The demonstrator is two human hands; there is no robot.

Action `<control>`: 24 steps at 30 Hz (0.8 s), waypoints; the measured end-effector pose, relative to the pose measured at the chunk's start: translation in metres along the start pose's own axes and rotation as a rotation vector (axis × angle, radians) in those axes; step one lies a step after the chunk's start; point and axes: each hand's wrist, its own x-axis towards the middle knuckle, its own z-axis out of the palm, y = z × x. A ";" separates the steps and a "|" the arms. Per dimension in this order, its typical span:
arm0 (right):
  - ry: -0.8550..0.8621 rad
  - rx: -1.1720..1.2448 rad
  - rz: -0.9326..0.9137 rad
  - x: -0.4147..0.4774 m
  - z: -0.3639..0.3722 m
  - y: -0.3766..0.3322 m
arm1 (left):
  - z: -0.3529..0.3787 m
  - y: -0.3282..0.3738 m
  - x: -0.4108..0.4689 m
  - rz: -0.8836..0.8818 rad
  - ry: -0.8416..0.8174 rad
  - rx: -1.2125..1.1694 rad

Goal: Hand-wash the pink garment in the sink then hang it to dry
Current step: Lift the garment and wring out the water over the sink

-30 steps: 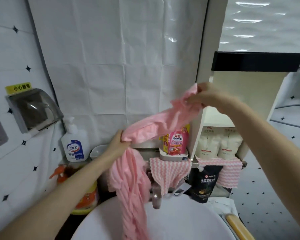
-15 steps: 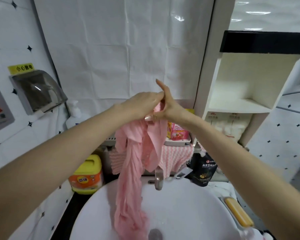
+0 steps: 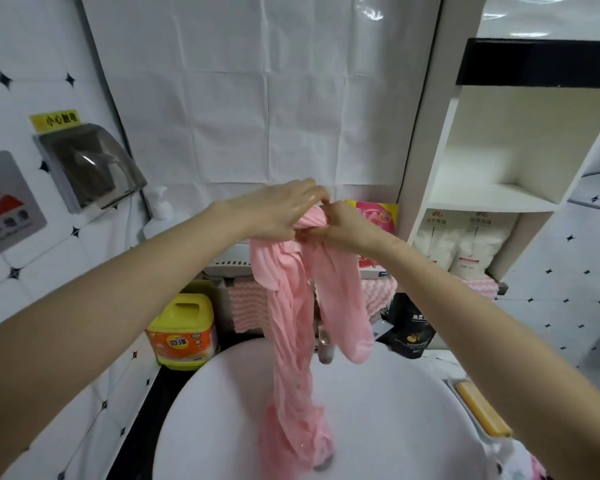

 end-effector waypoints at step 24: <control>0.344 1.724 0.077 0.001 0.031 -0.008 | 0.115 0.103 -0.046 -0.647 -0.074 -1.434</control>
